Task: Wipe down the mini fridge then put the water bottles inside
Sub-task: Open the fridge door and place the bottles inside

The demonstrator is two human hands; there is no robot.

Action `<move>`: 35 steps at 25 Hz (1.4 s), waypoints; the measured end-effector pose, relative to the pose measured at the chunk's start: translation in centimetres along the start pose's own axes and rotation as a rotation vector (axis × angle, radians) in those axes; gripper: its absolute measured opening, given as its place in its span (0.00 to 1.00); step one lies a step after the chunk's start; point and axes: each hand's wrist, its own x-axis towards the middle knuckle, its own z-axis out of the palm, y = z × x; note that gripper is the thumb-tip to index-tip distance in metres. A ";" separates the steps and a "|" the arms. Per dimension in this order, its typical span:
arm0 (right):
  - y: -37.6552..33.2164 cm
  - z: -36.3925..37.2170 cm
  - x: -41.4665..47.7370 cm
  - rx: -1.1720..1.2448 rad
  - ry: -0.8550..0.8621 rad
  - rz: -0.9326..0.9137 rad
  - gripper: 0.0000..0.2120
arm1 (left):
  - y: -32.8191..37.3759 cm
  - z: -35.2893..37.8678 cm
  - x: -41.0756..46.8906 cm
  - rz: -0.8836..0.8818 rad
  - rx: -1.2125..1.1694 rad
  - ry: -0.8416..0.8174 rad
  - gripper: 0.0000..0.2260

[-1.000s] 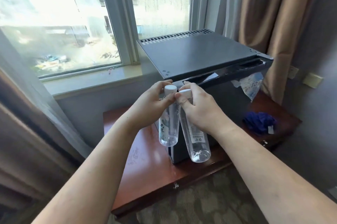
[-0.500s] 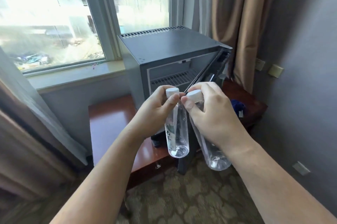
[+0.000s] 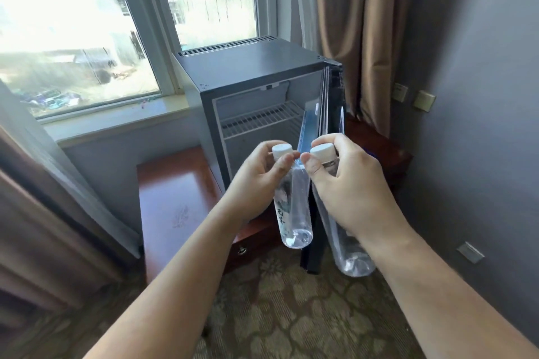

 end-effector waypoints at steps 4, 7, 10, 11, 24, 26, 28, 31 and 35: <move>-1.1 3.6 -1.7 0.045 -0.136 -0.072 0.14 | -2.0 0.2 0.2 0.059 0.245 0.073 0.16; 1.6 7.4 1.0 0.050 -0.165 -0.013 0.14 | -4.1 -1.9 2.6 -0.007 0.411 0.151 0.17; 4.8 11.4 5.1 -0.008 -0.100 0.059 0.16 | -7.4 -3.6 5.9 -0.130 0.430 0.197 0.13; 5.8 12.8 6.4 -0.068 -0.089 0.075 0.17 | -8.5 -4.0 7.0 -0.159 0.433 0.202 0.13; 13.8 23.7 24.1 -0.349 -0.233 0.355 0.12 | -21.4 -6.1 22.4 -0.228 0.416 0.097 0.11; 14.1 24.7 24.9 -0.352 -0.250 0.384 0.17 | -22.1 -6.3 23.3 -0.204 0.396 0.128 0.13; 14.8 25.7 25.9 -0.324 -0.239 0.403 0.18 | -22.6 -6.8 24.2 -0.207 0.348 0.197 0.13; 15.8 26.3 27.1 -0.260 -0.211 0.486 0.18 | -23.2 -6.7 25.5 -0.238 0.297 0.252 0.11; 17.3 27.8 28.9 -0.141 -0.122 0.572 0.16 | -25.8 -6.4 26.3 -0.307 0.243 0.345 0.14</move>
